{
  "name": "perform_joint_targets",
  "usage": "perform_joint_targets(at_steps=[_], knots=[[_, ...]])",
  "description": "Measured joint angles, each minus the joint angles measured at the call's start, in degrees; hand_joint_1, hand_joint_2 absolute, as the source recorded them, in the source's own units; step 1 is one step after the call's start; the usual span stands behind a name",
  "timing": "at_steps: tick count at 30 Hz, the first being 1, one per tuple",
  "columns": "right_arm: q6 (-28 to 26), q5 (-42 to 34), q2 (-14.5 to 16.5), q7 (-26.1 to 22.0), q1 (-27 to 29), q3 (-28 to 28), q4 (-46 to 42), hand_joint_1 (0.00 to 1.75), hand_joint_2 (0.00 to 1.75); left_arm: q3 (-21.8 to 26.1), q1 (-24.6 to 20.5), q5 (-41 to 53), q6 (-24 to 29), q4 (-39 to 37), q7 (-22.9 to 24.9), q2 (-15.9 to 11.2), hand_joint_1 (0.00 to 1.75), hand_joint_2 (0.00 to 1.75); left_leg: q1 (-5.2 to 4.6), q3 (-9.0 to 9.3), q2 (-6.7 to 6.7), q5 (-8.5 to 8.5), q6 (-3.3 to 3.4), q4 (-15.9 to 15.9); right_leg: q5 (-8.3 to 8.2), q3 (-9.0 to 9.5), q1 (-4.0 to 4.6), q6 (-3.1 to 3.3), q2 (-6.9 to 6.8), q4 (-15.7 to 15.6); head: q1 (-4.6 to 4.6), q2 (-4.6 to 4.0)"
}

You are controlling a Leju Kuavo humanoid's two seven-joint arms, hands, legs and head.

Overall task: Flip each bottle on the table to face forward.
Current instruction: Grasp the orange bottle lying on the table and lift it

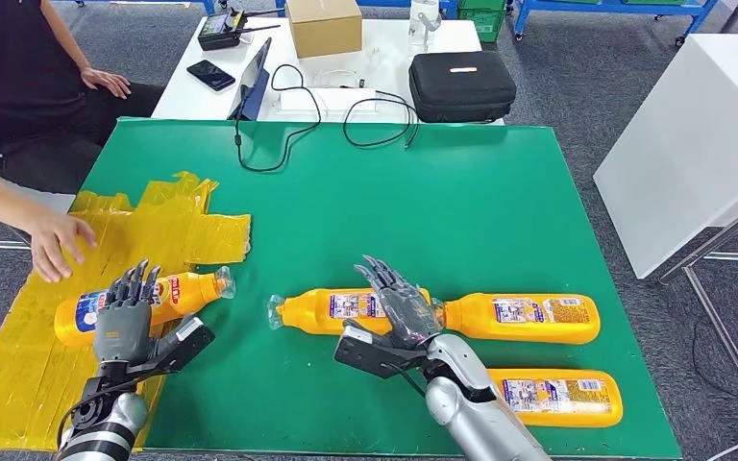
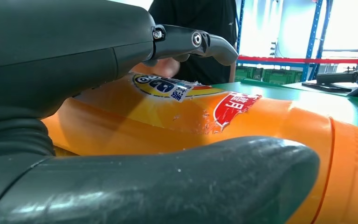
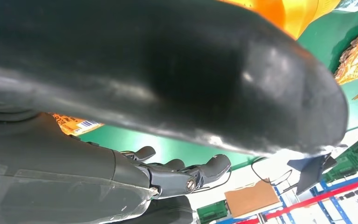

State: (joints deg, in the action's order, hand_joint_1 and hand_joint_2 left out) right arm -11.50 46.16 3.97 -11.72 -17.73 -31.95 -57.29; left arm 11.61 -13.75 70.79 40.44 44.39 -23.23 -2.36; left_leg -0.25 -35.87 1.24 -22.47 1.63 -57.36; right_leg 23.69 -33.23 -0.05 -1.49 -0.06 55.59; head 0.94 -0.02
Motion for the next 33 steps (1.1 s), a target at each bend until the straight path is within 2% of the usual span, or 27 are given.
perform_joint_targets(at_steps=[21, 25, 27, 29, 30, 32, 33], knots=[[-0.02, 0.0, 0.08, 0.0, -0.03, 0.0, 0.02, 0.0, 0.0, 0.04, 0.0, 0.0, 0.0, -0.02, 0.0, 0.0, 0.0, 0.0, 0.0, 0.0, 0.0, 0.0, 0.0, 0.0, 0.0, -0.01, 0.0, 0.0, 0.0, 0.0, 0.0, 0.0], [0.78, 0.85, 0.07, 0.91, -0.23, -0.02, 0.2, 0.0, 1.75, -0.01, 0.22, -0.92, -0.89, 0.14, -0.97, 0.05, 0.0, 0.0, 0.0, -0.03, 0.0, 0.0, 0.0, 0.01, 0.0, 0.0, 0.0, 0.0, 0.0, 0.0, 0.01, 0.0], [5.21, 4.96, -0.01, 5.96, -2.36, -0.55, 3.22, 0.0, 1.75, -0.58, 2.77, -7.64, -7.24, 5.47, -5.24, 0.58, 0.0, 0.0, -0.01, -0.04, -0.19, -0.01, 0.0, -0.01, -0.06, -0.12, -0.01, 0.03, 0.16, 0.0, -0.12, 0.0], [9.38, 9.28, -0.04, 11.66, -6.53, -1.32, 9.25, 0.0, 1.75, -1.87, 6.86, -22.71, -17.99, 17.71, -8.23, 2.46, 0.0, 0.0, -0.02, 0.0, -0.32, -0.01, 0.03, -0.03, -0.05, -0.51, -0.02, 0.1, 0.32, -0.03, -0.28, 0.0], [9.95, 10.21, -0.02, 12.91, -8.44, -1.54, 12.04, 0.0, 1.75, -2.53, 8.35, -30.26, -22.13, 23.53, -8.01, 3.6, 0.0, 0.0, -0.02, 0.01, -0.26, -0.02, 0.04, -0.02, 0.02, -0.63, -0.02, 0.14, 0.31, -0.05, -0.32, 0.0], [9.85, 10.66, 0.03, 13.35, -11.1, -1.74, 16.12, 0.0, 1.75, -3.56, 10.05, -41.25, -25.57, 31.25, -6.78, 5.51, 0.0, 0.0, -0.02, 0.04, -0.01, -0.05, 0.08, 0.0, 0.17, -0.61, -0.02, 0.15, 0.14, -0.07, -0.23, 0.0], [9.78, 10.86, 0.07, 13.37, -11.94, -1.89, 17.59, 0.0, 1.75, -3.8, 10.73, -43.88, -26.05, 33.95, -6.81, 6.04, 0.0, 0.0, -0.04, 0.05, 0.01, -0.06, 0.09, 0.0, 0.14, -0.57, -0.03, 0.13, 0.09, -0.08, -0.23, 0.0]])
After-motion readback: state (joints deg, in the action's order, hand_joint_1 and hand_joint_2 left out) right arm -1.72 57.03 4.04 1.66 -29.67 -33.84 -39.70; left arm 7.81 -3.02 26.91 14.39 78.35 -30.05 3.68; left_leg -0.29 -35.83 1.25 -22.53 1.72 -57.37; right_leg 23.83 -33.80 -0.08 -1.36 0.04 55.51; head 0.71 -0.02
